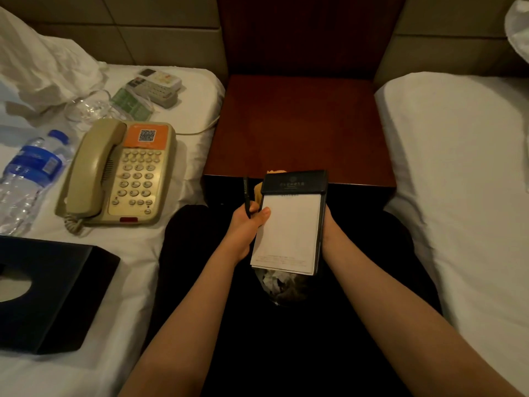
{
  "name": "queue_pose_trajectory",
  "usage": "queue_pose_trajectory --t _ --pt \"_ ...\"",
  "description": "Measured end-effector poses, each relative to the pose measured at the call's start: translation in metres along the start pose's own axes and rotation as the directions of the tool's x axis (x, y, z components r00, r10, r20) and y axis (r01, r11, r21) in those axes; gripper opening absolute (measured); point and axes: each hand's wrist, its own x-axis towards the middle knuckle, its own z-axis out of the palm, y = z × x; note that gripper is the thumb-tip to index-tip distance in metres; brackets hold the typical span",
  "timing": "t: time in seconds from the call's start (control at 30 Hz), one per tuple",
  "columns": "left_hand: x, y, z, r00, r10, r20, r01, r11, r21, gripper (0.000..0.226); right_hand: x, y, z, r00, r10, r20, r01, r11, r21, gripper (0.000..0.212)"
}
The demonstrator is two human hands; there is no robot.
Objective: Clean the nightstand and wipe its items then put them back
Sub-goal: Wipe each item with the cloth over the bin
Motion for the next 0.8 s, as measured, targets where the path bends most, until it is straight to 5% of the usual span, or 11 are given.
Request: queue_pose_trajectory --t 0.13,0.33,0.43,0.53,0.8 --pt "0.002 -0.004 0.002 1.000 0.006 -0.025 -0.006 1.000 0.008 0.038 -0.009 -0.012 0.008 0.996 -0.075 0.051 0.067 0.988 0.142 0.071" --pt "0.014 0.002 -0.009 0.969 -0.023 -0.245 -0.022 0.984 -0.177 0.040 -0.025 -0.038 0.004 0.989 -0.142 -0.027 0.141 0.911 0.388 0.038" --pt "0.013 -0.003 -0.006 0.975 0.008 -0.223 -0.022 0.998 -0.059 0.040 -0.026 -0.043 0.015 0.996 -0.091 -0.027 0.092 0.995 0.034 0.028" --pt "0.009 -0.006 -0.003 0.975 0.048 -0.216 -0.049 0.999 0.001 0.040 -0.020 -0.027 0.020 0.990 -0.102 -0.095 0.074 0.962 -0.262 0.038" --pt "0.005 -0.003 -0.003 0.950 0.134 -0.282 -0.133 0.991 0.024 0.042 -0.029 -0.010 0.018 0.914 -0.399 -0.069 0.229 0.649 -0.725 0.035"
